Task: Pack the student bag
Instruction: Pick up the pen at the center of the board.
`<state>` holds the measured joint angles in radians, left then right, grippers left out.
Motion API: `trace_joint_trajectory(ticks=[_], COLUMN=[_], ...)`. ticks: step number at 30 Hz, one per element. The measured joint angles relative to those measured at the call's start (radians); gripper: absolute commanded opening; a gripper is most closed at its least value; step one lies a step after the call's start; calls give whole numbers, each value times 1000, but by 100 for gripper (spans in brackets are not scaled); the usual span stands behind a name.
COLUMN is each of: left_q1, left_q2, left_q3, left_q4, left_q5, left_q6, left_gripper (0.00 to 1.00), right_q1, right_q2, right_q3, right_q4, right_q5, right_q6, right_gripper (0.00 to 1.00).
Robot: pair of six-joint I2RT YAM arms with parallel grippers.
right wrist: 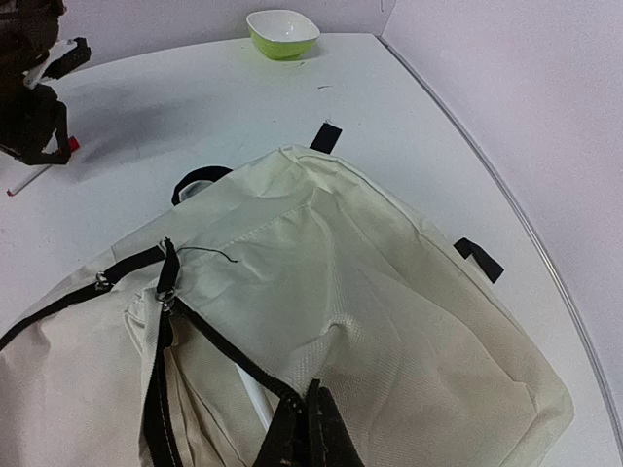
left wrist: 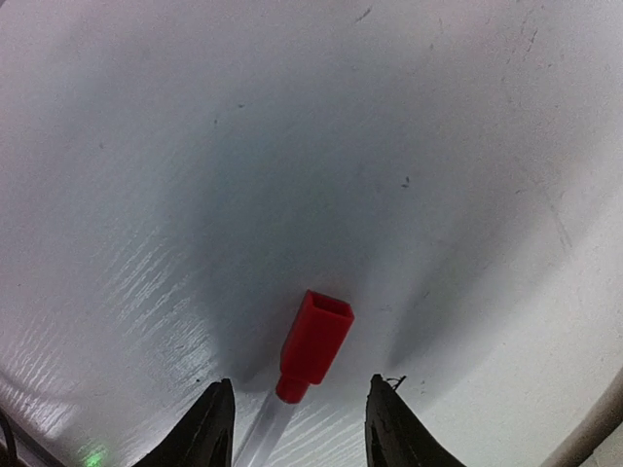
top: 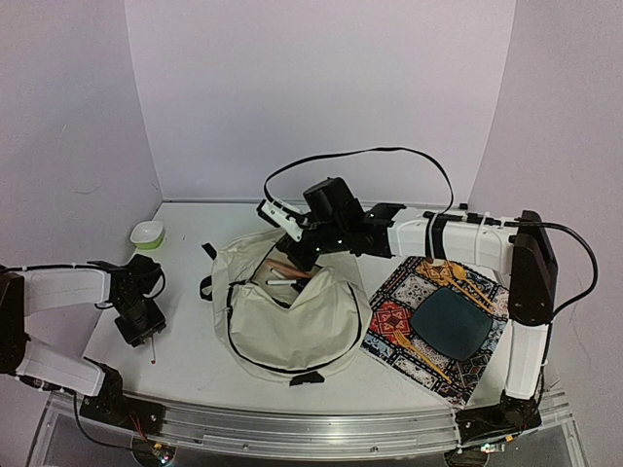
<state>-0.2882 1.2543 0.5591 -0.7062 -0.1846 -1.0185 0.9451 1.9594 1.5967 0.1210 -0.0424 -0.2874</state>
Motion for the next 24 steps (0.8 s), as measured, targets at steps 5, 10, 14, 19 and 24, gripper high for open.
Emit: trace_joint_trajectory(ticks=[5,10,14,19,24], left_q1=[30,55,64,71,74], left_q2=[39,62,94,105,87], left_q3=[-12,-5,19,33,36], left_q4=[35,25,22,22,50], left_q5=[43,77,108,139,209], left_q6=[39,102,146,176,184], left_gripper=[33,19,5,0,0], right_q1=[0,0,0,0,0], right_q2=[-2,-3,-5,-9,-10], right_q3=[-3,-3,-7,-17,-18], right_q4=[6,7,11,20,23], right_q5=[-2,-2,-2,-2,-2], right_q6=[0,0,0,0,0], right_gripper=[0,0,0,0,0])
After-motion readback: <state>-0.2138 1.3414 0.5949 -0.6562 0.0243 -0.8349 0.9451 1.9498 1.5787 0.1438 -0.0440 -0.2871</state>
